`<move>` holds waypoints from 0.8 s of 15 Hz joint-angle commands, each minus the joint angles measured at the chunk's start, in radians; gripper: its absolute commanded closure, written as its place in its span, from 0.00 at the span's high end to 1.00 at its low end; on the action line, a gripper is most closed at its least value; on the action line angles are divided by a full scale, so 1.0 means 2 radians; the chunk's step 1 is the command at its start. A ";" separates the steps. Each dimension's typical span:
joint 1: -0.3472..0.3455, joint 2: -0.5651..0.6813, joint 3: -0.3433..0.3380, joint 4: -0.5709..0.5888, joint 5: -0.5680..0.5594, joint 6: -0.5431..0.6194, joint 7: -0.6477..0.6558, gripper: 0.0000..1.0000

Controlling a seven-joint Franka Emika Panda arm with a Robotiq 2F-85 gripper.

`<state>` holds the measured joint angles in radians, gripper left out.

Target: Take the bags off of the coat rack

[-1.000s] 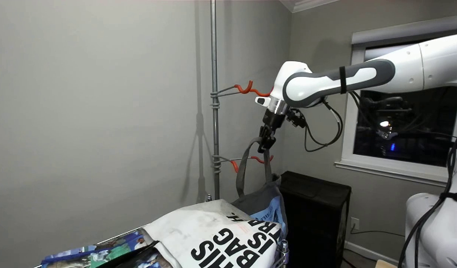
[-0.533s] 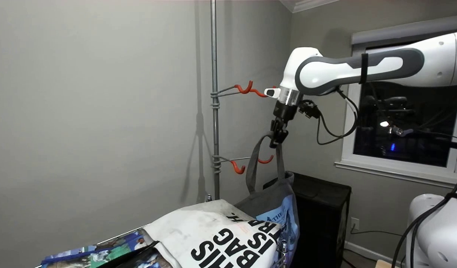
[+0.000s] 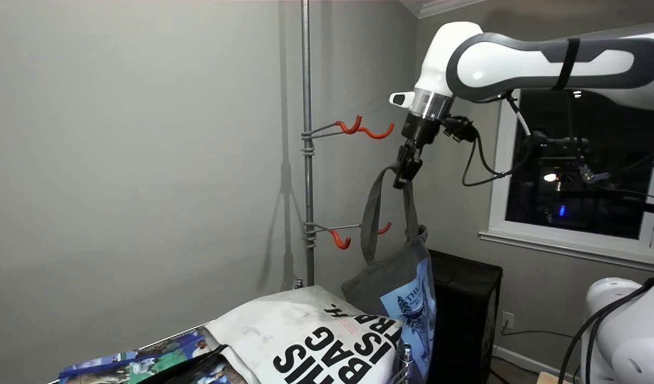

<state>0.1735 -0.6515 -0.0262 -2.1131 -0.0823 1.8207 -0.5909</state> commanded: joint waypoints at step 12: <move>0.002 0.076 0.146 0.137 0.000 0.034 0.283 0.05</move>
<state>0.1857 -0.5710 0.2283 -1.9094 -0.0822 1.8459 -0.1212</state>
